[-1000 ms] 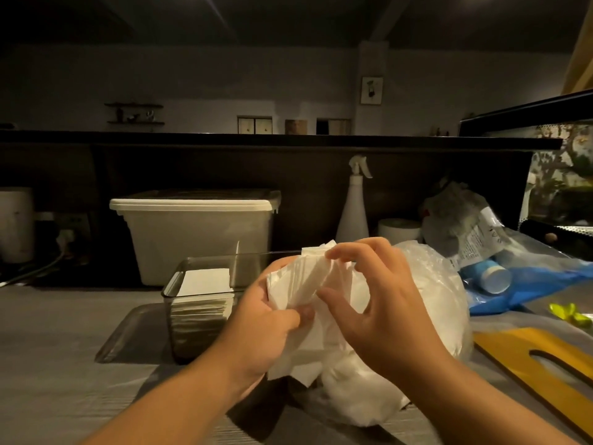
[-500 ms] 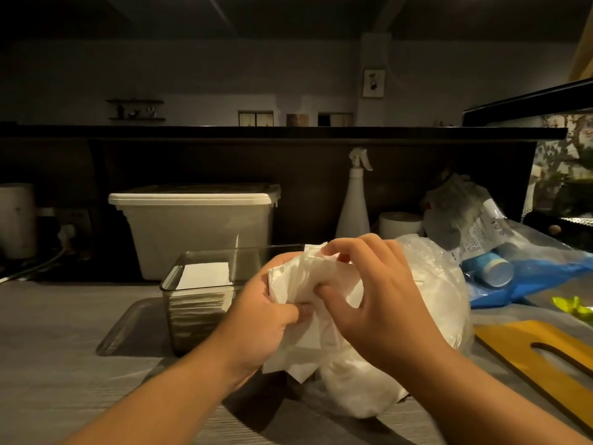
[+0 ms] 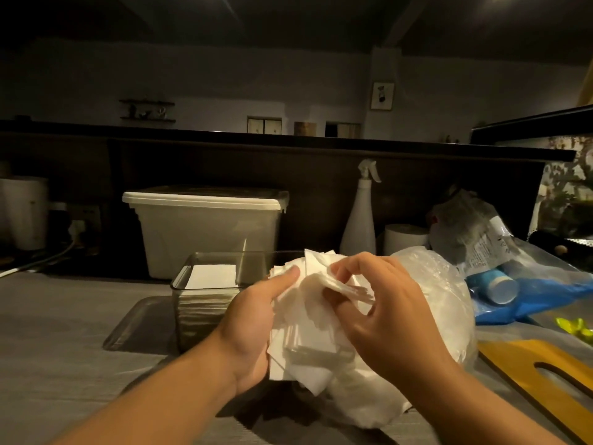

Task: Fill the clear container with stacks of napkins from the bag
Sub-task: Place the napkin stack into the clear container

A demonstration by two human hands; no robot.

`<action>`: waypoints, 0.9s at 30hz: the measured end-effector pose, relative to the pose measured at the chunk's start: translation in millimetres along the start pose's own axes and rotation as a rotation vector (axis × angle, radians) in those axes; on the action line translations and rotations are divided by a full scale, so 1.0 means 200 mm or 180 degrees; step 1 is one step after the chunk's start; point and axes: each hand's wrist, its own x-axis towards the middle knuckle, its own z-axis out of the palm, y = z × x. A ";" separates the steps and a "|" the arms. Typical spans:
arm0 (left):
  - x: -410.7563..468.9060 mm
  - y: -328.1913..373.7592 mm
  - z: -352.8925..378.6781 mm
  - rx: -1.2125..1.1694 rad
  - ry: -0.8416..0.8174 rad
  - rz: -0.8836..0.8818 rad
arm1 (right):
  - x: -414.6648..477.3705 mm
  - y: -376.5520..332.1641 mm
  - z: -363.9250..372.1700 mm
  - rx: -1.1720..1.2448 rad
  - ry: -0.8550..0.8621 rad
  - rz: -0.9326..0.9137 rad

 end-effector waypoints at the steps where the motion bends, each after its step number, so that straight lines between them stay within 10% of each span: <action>1: 0.00 0.00 0.00 -0.0031 0.0040 -0.0089 | 0.00 0.00 0.00 0.0008 -0.0020 0.0008; 14: 0.04 0.00 -0.02 0.0743 0.0923 0.0504 | 0.01 -0.01 -0.04 0.0212 -0.0267 0.0045; 27: 0.04 0.07 -0.07 0.1422 0.0650 0.0617 | 0.06 0.00 -0.10 0.0997 -0.0610 0.0049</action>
